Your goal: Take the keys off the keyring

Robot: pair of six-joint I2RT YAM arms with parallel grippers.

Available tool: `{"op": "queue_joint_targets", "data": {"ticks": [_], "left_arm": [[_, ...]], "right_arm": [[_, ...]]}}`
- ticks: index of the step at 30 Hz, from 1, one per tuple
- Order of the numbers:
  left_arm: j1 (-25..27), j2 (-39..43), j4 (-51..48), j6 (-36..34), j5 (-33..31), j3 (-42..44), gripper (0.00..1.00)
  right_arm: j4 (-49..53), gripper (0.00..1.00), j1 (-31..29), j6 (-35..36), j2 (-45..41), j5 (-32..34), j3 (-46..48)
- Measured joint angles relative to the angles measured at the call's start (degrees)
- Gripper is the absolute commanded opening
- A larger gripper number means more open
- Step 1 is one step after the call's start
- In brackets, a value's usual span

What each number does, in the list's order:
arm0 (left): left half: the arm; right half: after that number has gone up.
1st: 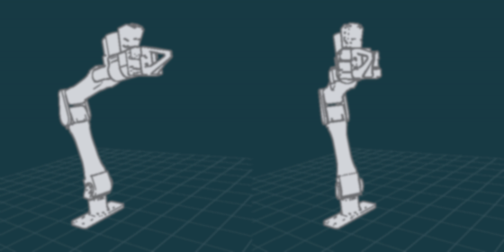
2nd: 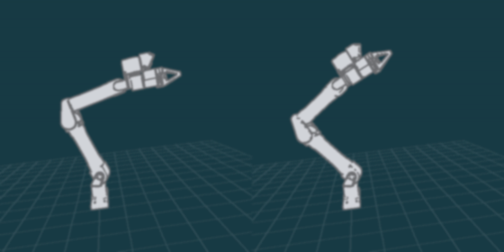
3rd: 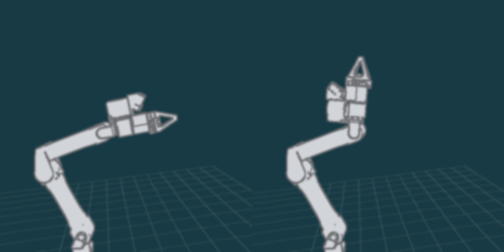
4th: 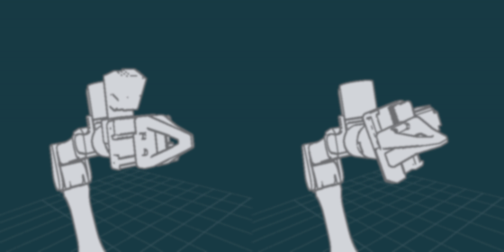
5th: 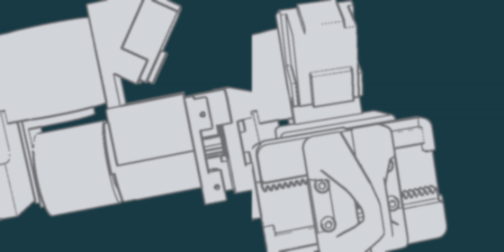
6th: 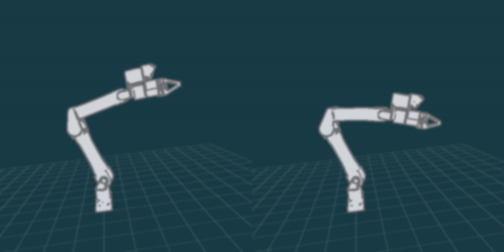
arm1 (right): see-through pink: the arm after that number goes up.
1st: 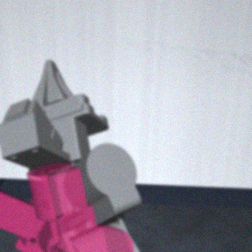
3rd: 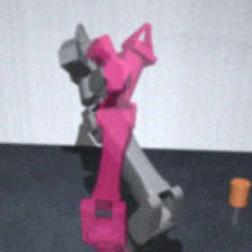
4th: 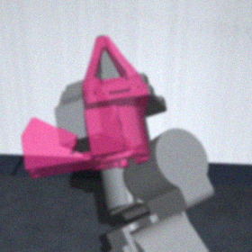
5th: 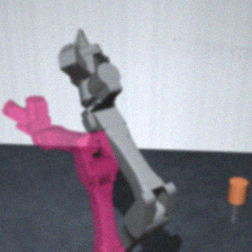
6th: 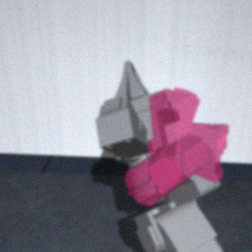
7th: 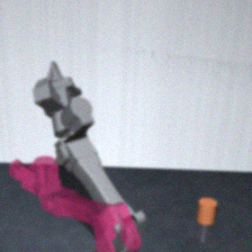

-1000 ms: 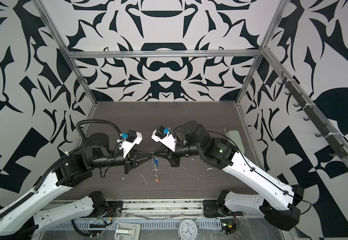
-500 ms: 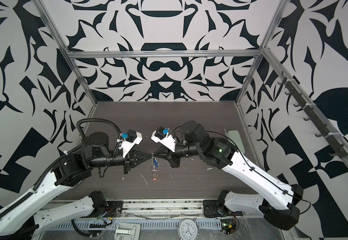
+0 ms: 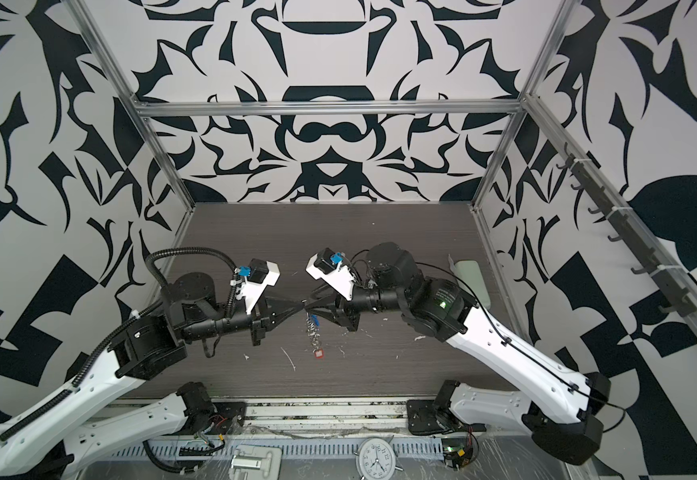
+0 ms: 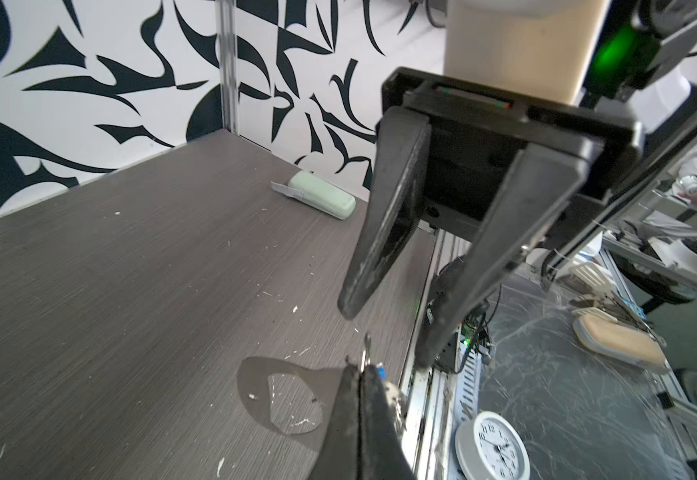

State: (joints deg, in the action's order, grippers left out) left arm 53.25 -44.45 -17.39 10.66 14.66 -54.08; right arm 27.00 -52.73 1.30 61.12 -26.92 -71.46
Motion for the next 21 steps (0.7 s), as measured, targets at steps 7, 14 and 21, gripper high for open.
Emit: {"op": "queue_joint_targets", "data": {"ticks": [7,14,21], "left_arm": [[0.0,5.3,14.4,2.3,-5.2,9.0,0.00],[0.0,4.6,22.3,3.0,-6.9,10.8,0.00],[0.0,4.3,24.2,3.1,-6.9,10.8,0.00]], "right_arm": [[-13.7,0.43,0.0,-3.4,-7.6,4.3,12.2],[-21.5,0.43,0.0,-5.9,-8.7,8.3,18.1],[-26.1,0.44,0.0,-7.0,-9.0,9.9,20.2]]}}
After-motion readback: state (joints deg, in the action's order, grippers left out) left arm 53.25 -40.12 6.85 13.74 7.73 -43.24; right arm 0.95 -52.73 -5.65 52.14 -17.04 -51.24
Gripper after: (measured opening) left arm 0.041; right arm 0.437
